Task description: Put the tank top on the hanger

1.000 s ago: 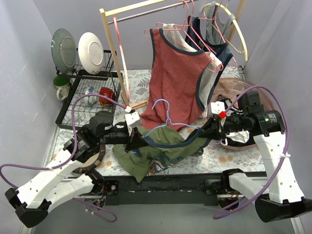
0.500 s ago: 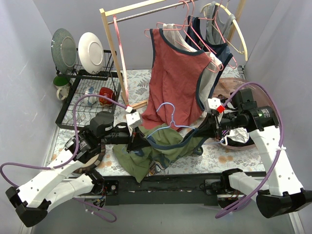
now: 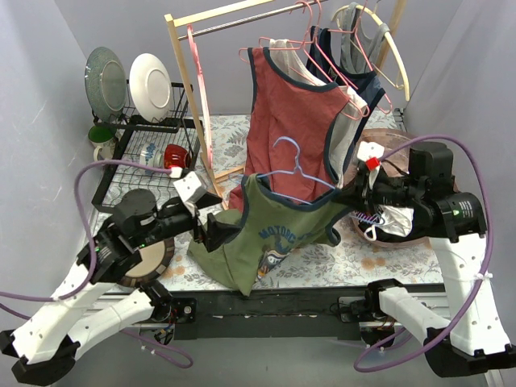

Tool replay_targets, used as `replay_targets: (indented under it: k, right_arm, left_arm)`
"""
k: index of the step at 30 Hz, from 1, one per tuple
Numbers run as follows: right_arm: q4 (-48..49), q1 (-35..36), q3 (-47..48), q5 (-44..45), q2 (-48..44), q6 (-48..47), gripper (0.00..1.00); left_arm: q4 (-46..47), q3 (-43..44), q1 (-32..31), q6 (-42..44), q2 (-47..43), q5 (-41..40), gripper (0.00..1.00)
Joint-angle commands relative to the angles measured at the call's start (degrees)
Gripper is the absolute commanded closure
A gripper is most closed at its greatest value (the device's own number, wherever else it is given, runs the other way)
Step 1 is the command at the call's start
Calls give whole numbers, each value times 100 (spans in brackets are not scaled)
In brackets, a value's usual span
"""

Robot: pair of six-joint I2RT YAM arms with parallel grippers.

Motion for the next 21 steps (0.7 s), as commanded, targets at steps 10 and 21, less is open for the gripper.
replay_targets:
  k: [10, 21]
  right_arm:
    - [3036, -43, 1569, 1110, 1256, 2613, 99]
    - [4047, 299, 2977, 1936, 2837, 3580, 99]
  left_arm:
    - [-747, 421, 13, -196, -825, -884, 4]
    - [-747, 280, 13, -328, -931, -972, 3]
